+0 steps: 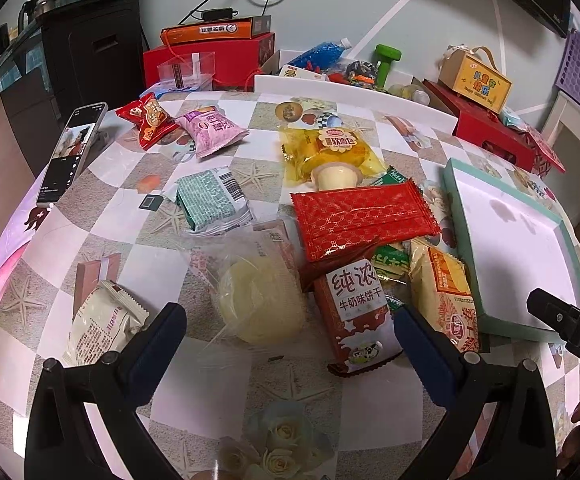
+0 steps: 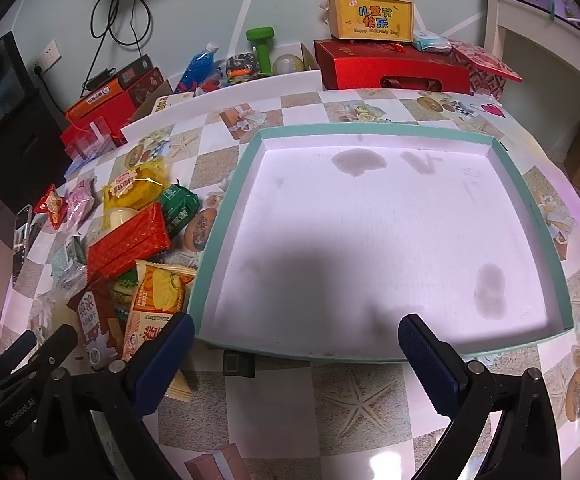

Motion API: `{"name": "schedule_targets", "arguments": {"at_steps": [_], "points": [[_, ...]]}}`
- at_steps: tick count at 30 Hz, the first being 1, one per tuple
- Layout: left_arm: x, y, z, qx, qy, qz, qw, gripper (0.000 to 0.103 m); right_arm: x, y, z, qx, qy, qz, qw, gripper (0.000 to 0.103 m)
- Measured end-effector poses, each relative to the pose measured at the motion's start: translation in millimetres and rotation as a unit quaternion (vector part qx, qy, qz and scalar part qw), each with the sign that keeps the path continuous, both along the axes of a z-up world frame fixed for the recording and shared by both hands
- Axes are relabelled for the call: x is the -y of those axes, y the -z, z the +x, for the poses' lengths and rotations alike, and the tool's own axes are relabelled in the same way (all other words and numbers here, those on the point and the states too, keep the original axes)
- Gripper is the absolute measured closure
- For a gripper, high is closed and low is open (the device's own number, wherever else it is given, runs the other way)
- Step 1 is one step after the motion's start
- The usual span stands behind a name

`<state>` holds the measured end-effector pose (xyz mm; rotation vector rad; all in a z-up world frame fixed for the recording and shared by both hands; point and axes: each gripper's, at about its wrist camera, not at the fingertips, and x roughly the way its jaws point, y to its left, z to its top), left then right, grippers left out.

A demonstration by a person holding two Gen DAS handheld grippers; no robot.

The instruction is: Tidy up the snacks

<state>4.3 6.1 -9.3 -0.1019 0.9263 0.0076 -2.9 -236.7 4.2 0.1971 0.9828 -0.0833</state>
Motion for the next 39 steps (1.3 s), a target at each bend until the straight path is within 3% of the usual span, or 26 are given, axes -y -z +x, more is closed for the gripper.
{"name": "schedule_targets", "arguments": {"at_steps": [39], "points": [[-2.9, -1.0, 0.1, 0.0, -0.001, -0.004, 1.0, 0.0, 0.5, -1.8, -0.9, -0.001, 0.002, -0.002, 1.0, 0.0]]}}
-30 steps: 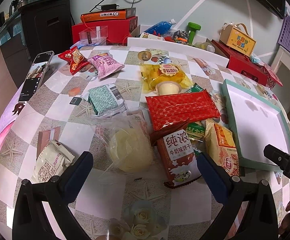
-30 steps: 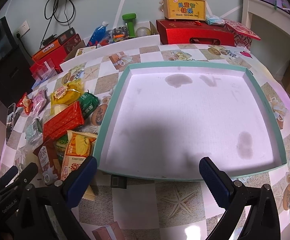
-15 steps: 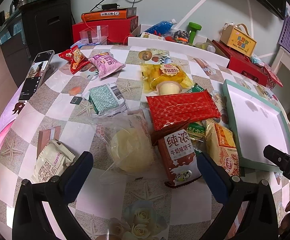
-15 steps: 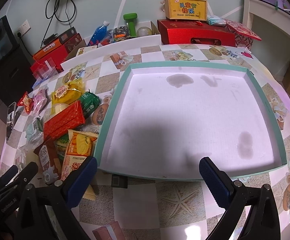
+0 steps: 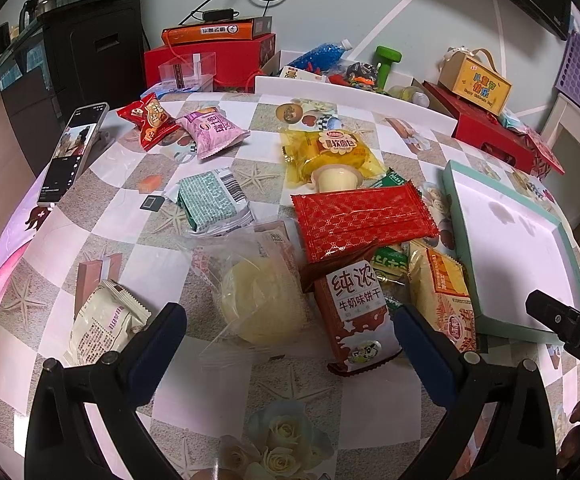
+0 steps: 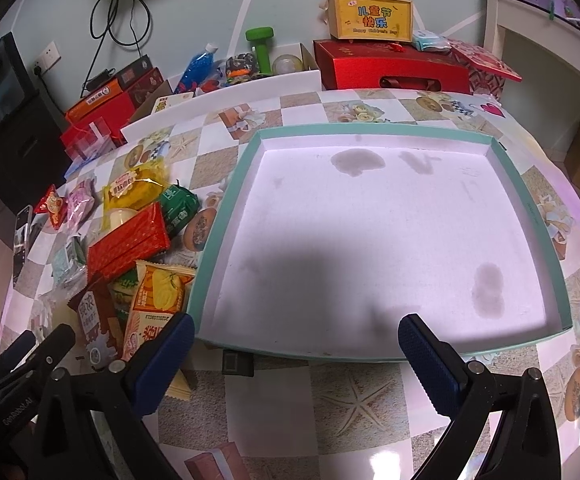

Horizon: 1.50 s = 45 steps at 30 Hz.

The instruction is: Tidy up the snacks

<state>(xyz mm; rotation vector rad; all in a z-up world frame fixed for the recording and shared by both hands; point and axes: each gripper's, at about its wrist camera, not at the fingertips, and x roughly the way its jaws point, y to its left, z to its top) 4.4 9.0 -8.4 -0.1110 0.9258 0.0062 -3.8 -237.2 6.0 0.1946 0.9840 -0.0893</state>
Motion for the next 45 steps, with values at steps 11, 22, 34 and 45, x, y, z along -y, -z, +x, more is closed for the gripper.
{"name": "schedule_targets", "arguments": {"at_steps": [11, 22, 34, 45], "points": [[-6, -5, -3, 0.004, -0.005, -0.006, 1.0, 0.0, -5, -4, 0, 0.004, -0.004, -0.004, 1.0, 0.0], [-71, -22, -20, 0.021, -0.071, 0.005, 0.9973, 0.0, -63, -16, 7, 0.031, -0.081, 0.014, 0.996, 0.0], [-132, 1, -26, -0.009, -0.128, -0.011, 0.9917, 0.0, -155, -1, 17, 0.027, -0.183, -0.013, 0.983, 0.003], [-134, 32, -14, -0.041, -0.124, 0.006, 0.9914, 0.001, -180, 31, 24, -0.017, -0.211, -0.044, 0.976, 0.042]]}}
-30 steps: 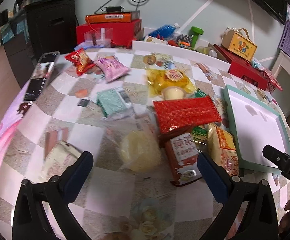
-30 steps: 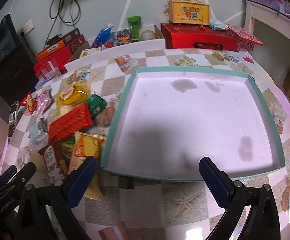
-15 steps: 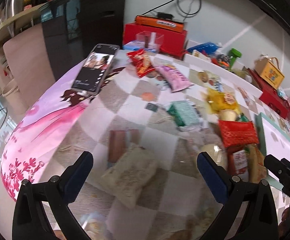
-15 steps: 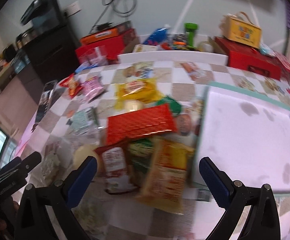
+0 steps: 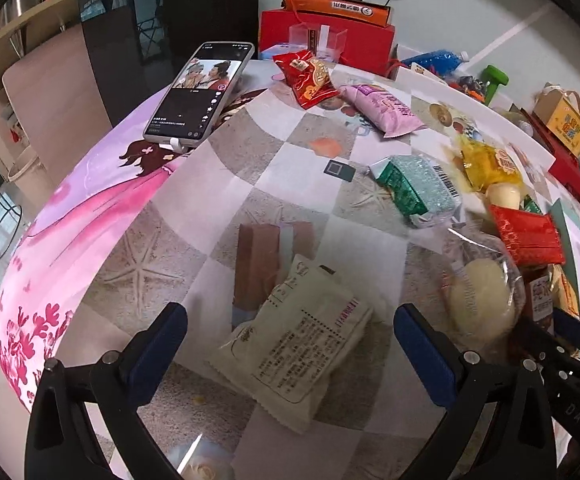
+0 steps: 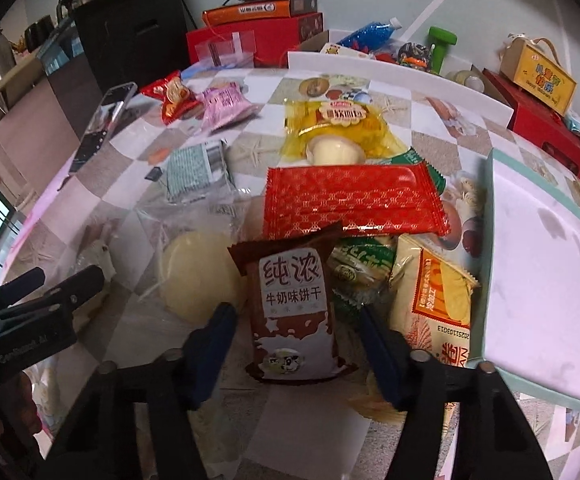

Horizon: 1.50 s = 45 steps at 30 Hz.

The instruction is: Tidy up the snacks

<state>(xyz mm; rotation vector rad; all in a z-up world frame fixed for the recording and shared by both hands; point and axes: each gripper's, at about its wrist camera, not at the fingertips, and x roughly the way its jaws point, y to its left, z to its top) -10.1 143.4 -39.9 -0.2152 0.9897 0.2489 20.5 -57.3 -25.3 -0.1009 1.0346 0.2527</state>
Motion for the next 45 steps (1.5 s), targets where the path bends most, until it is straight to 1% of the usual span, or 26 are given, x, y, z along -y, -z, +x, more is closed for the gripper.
{"name": "schedule_targets", "arguments": {"at_steps": [1, 2, 3, 4, 5, 7, 9, 11, 15, 22, 23, 25, 32, 34, 40, 45], "points": [[0, 1, 0, 0.0, 0.001, -0.002, 1.0, 0.002, 0, 2, 1, -0.002, 0.001, -0.001, 1.0, 0.042], [1, 3, 2, -0.001, 0.003, -0.004, 1.0, 0.006, 0, 2, 1, -0.002, 0.002, -0.003, 1.0, 0.044], [2, 5, 3, -0.005, 0.009, -0.005, 0.9999, 0.012, 0, 4, 2, -0.004, 0.002, -0.003, 1.0, 0.048], [4, 6, 4, -0.006, 0.015, -0.008, 0.9998, 0.014, -1, 5, 3, -0.005, 0.002, -0.004, 1.0, 0.05], [5, 7, 5, -0.007, 0.019, -0.009, 0.9998, 0.016, -1, 6, 3, -0.007, 0.001, -0.004, 1.0, 0.05], [8, 9, 6, -0.016, 0.023, 0.001, 0.9996, 0.02, -2, 8, 4, -0.011, 0.001, -0.004, 1.0, 0.051], [9, 12, 7, -0.021, 0.025, -0.001, 0.9995, 0.029, -2, 9, 5, -0.013, 0.001, -0.006, 1.0, 0.053], [10, 12, 7, -0.021, 0.026, 0.004, 0.9994, 0.033, -3, 10, 5, -0.013, 0.002, -0.007, 1.0, 0.054], [11, 12, 7, -0.016, 0.033, 0.004, 0.9993, 0.048, -4, 11, 5, -0.013, 0.002, -0.01, 1.0, 0.056], [11, 11, 7, -0.014, 0.036, -0.001, 0.9992, 0.05, -4, 12, 5, -0.011, 0.0, -0.01, 1.0, 0.059], [10, 11, 7, -0.014, 0.036, -0.005, 0.9992, 0.05, -4, 11, 5, -0.01, 0.0, -0.008, 1.0, 0.061], [10, 10, 7, -0.011, 0.036, -0.01, 0.9992, 0.05, -2, 10, 4, -0.008, 0.001, -0.004, 1.0, 0.061], [14, 0, 4, 0.006, 0.041, -0.011, 0.9991, 0.05, 5, 3, 2, 0.002, 0.007, 0.014, 1.0, 0.061], [15, -5, 2, 0.011, 0.042, -0.01, 0.999, 0.05, 7, -2, 0, 0.011, 0.009, 0.019, 1.0, 0.061], [20, -28, -4, 0.047, 0.047, -0.011, 0.9977, 0.05, 18, -23, -4, 0.045, 0.014, 0.039, 0.998, 0.061], [34, -44, -1, 0.065, 0.062, -0.01, 0.9959, 0.05, 28, -32, -4, 0.051, 0.021, 0.048, 0.997, 0.061]]}}
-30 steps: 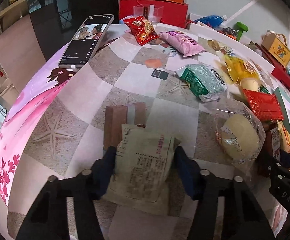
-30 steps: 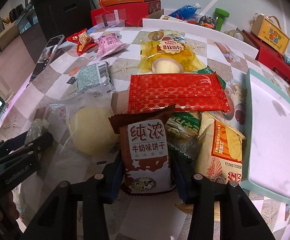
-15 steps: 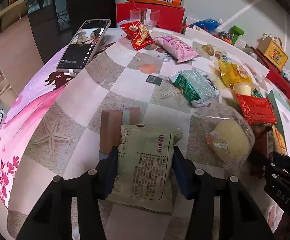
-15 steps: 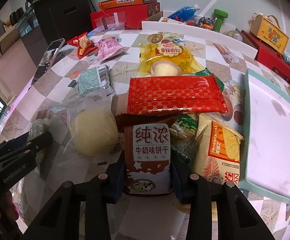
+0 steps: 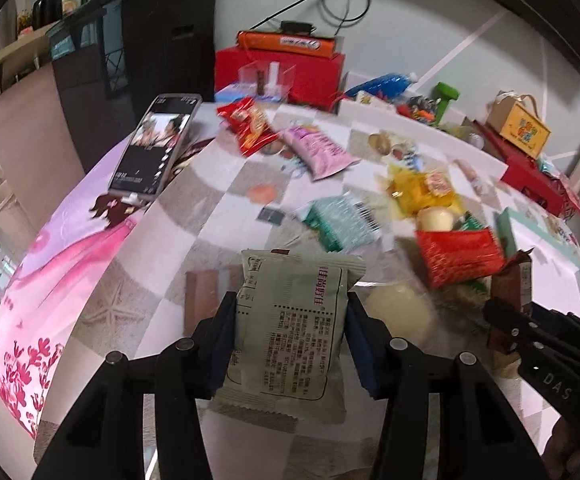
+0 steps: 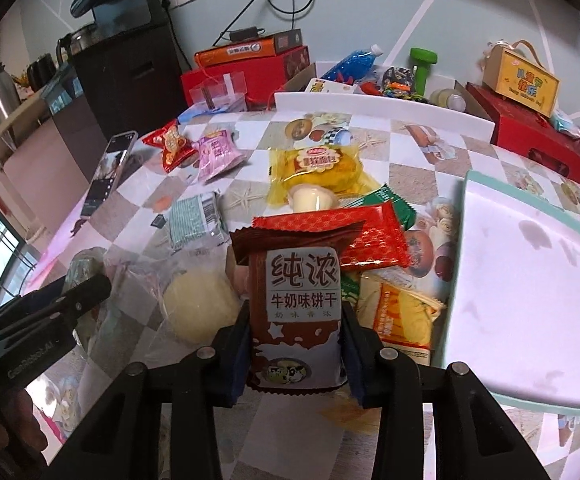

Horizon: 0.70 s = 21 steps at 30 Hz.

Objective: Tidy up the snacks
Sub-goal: 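Drop beige packet into white tray with left gripper while right gripper carries milk packet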

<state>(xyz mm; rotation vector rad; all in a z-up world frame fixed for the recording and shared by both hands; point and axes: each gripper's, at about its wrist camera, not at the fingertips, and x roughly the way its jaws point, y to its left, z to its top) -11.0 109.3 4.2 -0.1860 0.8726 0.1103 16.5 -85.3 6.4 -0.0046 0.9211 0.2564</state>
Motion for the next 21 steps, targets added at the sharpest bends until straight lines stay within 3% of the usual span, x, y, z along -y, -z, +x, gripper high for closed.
{"name": "schedule_targets", "arguments": {"at_steps": [7, 12, 21], "points": [[42, -22, 13, 0.017, 0.053, 0.003, 0.9984, 0.05, 36, -21, -1, 0.023, 0.037, 0.012, 0.999, 0.061], [77, -37, 25, 0.03, 0.097, -0.003, 0.9948, 0.05, 81, -27, 2, 0.027, 0.094, 0.018, 0.995, 0.061], [155, -56, 41, 0.045, 0.192, -0.007, 0.9803, 0.05, 167, -27, -2, 0.022, 0.212, 0.018, 0.977, 0.061]]}}
